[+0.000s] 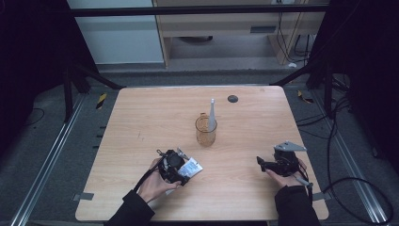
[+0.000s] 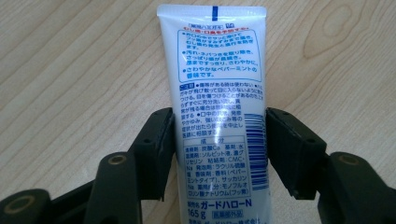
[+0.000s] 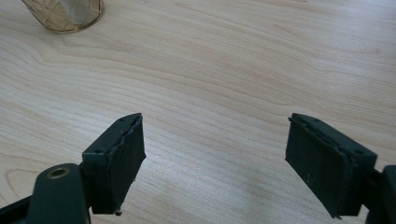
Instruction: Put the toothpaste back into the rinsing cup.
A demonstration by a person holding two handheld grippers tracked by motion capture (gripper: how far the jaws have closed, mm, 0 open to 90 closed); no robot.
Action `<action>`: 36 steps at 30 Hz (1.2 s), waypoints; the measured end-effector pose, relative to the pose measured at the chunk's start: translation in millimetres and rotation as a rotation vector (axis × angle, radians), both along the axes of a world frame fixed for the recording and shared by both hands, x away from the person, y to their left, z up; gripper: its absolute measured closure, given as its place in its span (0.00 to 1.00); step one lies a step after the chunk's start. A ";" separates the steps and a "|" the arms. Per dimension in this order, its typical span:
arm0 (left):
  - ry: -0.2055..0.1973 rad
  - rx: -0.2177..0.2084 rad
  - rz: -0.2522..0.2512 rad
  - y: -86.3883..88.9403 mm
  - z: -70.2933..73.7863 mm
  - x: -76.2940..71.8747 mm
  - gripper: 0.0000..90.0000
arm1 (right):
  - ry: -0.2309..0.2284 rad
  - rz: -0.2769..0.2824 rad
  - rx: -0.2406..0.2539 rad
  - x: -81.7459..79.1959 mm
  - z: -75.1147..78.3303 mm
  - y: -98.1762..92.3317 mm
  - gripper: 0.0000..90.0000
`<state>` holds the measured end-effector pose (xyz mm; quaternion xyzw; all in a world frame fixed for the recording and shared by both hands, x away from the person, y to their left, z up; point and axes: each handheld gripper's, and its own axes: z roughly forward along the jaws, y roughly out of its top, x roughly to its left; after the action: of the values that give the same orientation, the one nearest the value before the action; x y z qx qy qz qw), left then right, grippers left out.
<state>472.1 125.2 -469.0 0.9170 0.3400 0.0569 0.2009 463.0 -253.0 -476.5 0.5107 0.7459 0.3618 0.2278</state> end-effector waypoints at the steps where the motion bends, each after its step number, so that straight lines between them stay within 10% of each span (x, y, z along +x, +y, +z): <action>1: 0.004 -0.001 0.002 0.0 -0.3 0.4 0.48 | 0.001 -0.001 0.000 0.0 0.0 0.0 0.22; 22: -0.025 -0.043 0.063 9.1 9.5 -6.4 0.75 | 0.000 -0.007 -0.016 0.9 -2.5 -3.0 0.22; 36: -0.206 -0.210 0.190 48.7 62.0 -8.3 0.77 | -0.013 -0.021 -0.008 -0.9 -1.8 -5.3 0.22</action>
<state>463.8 173.9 -406.9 0.8441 0.4067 0.1336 0.3229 462.1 -258.3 -478.3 0.5152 0.7403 0.3600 0.2386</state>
